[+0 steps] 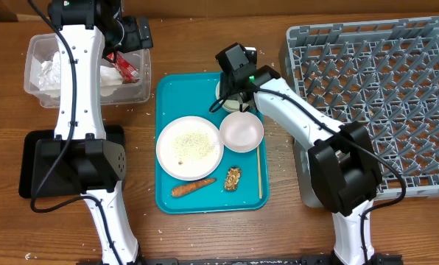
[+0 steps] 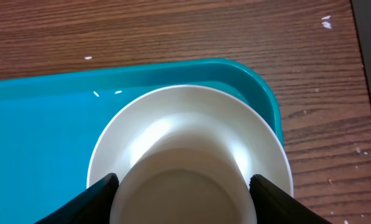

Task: Sort waste into correct bins and load items into the dishwasher
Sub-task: 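Grasp the white cup rim with the right gripper and lift, then carry the cup right and place it in the dish rack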

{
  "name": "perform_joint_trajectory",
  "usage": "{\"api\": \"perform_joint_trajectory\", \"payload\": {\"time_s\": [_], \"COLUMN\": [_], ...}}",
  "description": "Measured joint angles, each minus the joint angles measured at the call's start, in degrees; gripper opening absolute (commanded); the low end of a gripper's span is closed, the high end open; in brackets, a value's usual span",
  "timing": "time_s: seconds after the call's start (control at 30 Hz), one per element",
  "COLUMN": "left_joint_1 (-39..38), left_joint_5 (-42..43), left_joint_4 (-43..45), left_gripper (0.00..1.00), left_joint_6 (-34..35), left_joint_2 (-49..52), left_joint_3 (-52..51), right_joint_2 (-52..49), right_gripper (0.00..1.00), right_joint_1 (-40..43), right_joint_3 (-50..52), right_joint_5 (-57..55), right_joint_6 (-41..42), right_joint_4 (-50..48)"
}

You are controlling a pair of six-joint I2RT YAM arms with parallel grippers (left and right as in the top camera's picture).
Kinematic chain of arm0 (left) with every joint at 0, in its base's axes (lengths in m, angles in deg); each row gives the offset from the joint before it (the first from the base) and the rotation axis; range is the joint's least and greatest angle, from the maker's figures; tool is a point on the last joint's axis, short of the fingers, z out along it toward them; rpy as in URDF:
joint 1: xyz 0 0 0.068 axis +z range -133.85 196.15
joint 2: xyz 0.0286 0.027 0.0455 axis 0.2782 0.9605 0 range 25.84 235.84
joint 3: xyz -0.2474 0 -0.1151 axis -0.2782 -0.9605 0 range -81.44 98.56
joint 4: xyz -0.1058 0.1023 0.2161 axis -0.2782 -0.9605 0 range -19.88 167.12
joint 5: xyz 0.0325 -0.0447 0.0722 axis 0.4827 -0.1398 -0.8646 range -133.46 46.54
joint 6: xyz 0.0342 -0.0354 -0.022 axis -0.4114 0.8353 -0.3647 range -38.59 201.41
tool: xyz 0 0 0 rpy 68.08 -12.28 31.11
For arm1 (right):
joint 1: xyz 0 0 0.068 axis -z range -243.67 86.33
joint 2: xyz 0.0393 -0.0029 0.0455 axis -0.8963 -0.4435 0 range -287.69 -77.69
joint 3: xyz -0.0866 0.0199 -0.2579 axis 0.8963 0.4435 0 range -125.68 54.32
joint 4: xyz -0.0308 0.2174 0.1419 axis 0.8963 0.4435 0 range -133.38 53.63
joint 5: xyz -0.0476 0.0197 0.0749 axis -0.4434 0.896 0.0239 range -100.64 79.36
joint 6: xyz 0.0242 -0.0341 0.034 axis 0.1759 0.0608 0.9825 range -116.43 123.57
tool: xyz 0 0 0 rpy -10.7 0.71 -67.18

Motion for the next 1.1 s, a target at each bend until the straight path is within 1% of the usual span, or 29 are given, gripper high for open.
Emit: {"api": "perform_joint_trajectory", "payload": {"time_s": [0.1, 0.23, 0.33, 0.47, 0.57, 0.73, 0.93, 1.1], "left_joint_1": [0.00, 0.00, 0.00, 0.00, 0.00, 0.00, 0.00, 0.00], "left_joint_5": [0.00, 0.00, 0.00, 0.00, 0.00, 0.00, 0.00, 0.00], "left_joint_4": [0.00, 0.00, 0.00, 0.00, 0.00, 0.00, 0.00, 0.00], "left_gripper": [1.00, 1.00, 1.00, 1.00, 1.00, 1.00, 1.00, 1.00], "left_joint_6": [0.00, 0.00, 0.00, 0.00, 0.00, 0.00, -0.02, 0.00], "left_joint_2": [0.00, 0.00, 0.00, 0.00, 0.00, 0.00, 0.00, 0.00], "left_joint_3": [0.00, 0.00, 0.00, 0.00, 0.00, 0.00, 0.00, 0.00], "right_joint_2": [0.20, 2.45, 6.05, 12.59, 17.57, 22.67, 22.01, 20.33], "right_gripper": [0.60, 0.60, 0.60, 0.60, 0.60, 0.60, 0.61, 0.61], "right_joint_1": [0.00, 0.11, 0.90, 4.63, 10.54, 26.69, 46.36, 57.05], "right_joint_3": [-1.88, -4.02, -5.29, -6.21, -6.82, -7.74, -7.78, -7.78], "right_joint_5": [-0.35, -3.08, -6.12, -9.64, -11.52, -13.20, -12.94, -9.07], "right_joint_6": [-0.02, 0.00, 0.00, -0.76, -1.36, -1.60, -1.79, -2.51], "right_joint_4": [1.79, 4.79, 6.69, 8.74, 10.10, 13.97, 17.75, 19.58]}}
